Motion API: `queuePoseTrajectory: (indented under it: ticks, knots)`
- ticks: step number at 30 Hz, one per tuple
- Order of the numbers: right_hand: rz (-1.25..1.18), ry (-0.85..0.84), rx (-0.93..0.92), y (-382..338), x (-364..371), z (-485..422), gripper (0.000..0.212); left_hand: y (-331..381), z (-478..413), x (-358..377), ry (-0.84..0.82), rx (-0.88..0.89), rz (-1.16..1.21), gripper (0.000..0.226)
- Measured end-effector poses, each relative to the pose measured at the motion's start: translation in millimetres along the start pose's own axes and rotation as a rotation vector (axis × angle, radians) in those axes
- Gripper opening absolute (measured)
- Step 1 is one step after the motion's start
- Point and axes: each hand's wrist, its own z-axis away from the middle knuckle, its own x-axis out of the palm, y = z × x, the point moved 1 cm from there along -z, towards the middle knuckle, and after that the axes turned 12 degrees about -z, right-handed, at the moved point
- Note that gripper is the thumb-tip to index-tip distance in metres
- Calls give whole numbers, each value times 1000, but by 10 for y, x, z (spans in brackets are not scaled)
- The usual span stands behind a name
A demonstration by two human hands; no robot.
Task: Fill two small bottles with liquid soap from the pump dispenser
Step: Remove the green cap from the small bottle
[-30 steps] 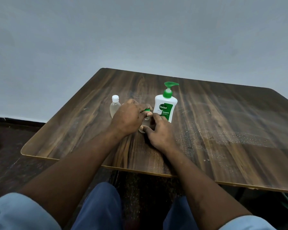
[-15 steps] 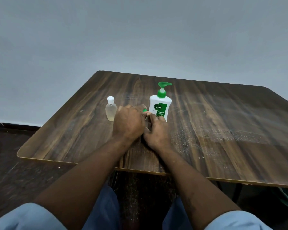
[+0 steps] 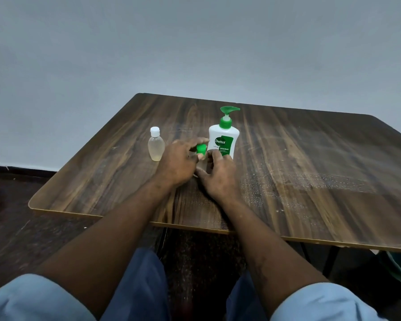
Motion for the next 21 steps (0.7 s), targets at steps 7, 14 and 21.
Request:
queuePoseTrajectory:
  ticks: [7, 14, 21]
  knots:
    - [-15, 28, -7, -21, 4, 8, 40, 6, -55, 64, 90, -45, -38, 30]
    - [-17, 43, -22, -2, 14, -1, 41, -33, -34, 39, 26, 64, 104, 45]
    - [-3, 22, -22, 12, 22, -1, 45, -37, -100, 63, 111, -27, 55, 29]
